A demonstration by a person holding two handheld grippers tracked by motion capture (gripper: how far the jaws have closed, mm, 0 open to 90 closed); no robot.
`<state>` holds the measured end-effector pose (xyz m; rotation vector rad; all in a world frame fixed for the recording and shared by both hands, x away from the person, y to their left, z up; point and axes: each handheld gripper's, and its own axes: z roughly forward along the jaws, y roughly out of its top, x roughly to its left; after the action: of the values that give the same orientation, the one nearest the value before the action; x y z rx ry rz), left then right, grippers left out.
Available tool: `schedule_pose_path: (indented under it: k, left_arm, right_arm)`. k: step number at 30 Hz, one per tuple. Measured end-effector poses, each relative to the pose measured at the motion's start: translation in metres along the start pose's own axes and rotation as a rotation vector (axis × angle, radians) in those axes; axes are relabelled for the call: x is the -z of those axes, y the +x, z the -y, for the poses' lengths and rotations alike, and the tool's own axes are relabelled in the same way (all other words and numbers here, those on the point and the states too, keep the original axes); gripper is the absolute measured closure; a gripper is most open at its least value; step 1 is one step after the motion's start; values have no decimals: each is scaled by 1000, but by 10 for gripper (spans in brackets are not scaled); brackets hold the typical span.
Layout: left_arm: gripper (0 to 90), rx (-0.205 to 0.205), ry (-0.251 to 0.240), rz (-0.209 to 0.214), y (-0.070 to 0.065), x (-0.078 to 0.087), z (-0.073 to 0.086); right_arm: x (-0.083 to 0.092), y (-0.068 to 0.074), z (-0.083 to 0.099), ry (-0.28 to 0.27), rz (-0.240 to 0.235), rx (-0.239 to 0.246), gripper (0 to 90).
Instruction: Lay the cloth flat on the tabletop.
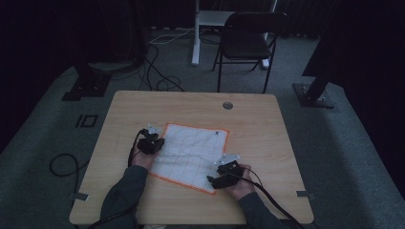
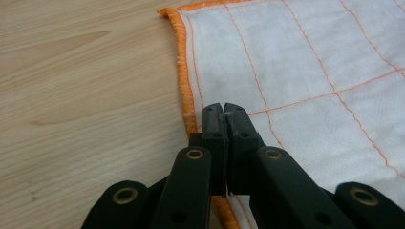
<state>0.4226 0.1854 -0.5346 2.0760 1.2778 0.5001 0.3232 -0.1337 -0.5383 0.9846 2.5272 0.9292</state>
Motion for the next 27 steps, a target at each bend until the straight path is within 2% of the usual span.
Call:
schedule_pose_path:
  k: [5, 10, 15, 19, 21, 22, 24, 27]
  left_arm:
    - [889, 11, -3, -7, 2, 0, 0]
    - [888, 25, -5, -15, 0, 2, 3]
    - [887, 45, -18, -10, -1, 8, 11]
    - [884, 55, -21, -11, -4, 14, 18]
    - [860, 68, -21, -5, -5, 18, 22]
    - [832, 84, -30, 25, -5, 21, 25]
    - [757, 89, -43, 40, -5, 24, 29]
    - [694, 90, -57, 50, -4, 29, 32]
  right_arm:
    - [3, -10, 4, 7, 3, -21, 207]
    - [5, -12, 5, 10, -1, -23, 208]
    - [7, -16, 7, 17, 14, -24, 213]
    - [9, -19, 9, 17, 8, -35, 225]
    - [9, -20, 9, 21, 4, -33, 242]
    - [10, -20, 9, 22, -7, -33, 256]
    - [10, -19, 8, 16, -7, -24, 265]
    - [10, -18, 7, -7, -14, -14, 274]
